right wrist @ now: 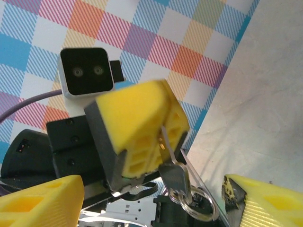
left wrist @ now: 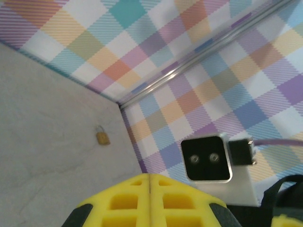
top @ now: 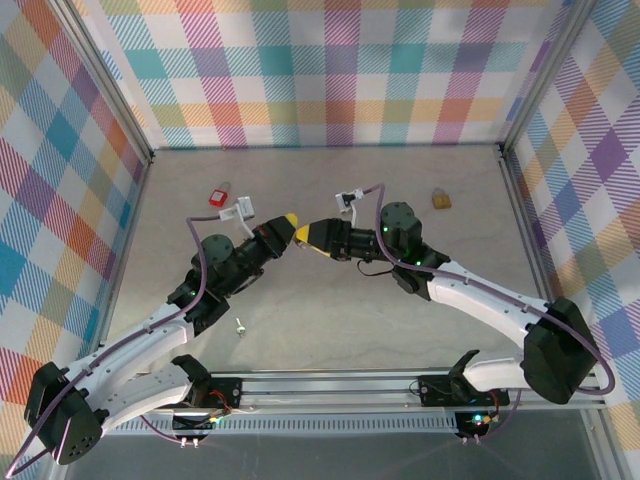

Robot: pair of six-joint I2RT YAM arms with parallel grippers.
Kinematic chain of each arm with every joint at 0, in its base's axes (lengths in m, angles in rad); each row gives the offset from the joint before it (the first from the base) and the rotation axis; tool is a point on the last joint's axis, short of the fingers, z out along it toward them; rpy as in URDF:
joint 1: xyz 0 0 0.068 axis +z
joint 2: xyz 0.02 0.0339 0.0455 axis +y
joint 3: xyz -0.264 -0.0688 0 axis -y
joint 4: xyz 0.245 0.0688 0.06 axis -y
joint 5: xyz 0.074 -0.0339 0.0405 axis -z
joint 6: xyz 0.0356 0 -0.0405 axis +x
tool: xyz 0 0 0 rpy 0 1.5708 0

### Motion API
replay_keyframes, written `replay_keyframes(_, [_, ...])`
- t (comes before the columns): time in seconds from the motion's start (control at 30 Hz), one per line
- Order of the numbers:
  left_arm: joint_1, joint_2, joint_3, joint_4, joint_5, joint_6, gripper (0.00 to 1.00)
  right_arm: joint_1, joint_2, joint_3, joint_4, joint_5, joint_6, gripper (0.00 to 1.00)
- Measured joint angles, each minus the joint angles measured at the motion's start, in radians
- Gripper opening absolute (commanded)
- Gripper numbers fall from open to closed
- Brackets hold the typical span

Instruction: Unlock with the key

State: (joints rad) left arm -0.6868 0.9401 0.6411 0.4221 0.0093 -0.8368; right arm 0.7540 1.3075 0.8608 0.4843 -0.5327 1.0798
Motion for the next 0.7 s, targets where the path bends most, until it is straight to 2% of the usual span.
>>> replay_keyframes(0.17, [0.000, 0.000, -0.019, 0.065, -0.029, -0.008, 0.00, 0.014, 0.033, -0.022, 0.106, -0.003, 0.045, 0.67])
replay_keyframes(0.37, [0.000, 0.000, -0.036, 0.124, -0.053, -0.013, 0.00, 0.023, 0.082, -0.026, 0.236, -0.003, 0.109, 0.45])
replay_keyframes(0.7, [-0.005, 0.001, -0.037, 0.158, -0.056, -0.015, 0.00, 0.026, 0.116, -0.027, 0.309, -0.003, 0.156, 0.28])
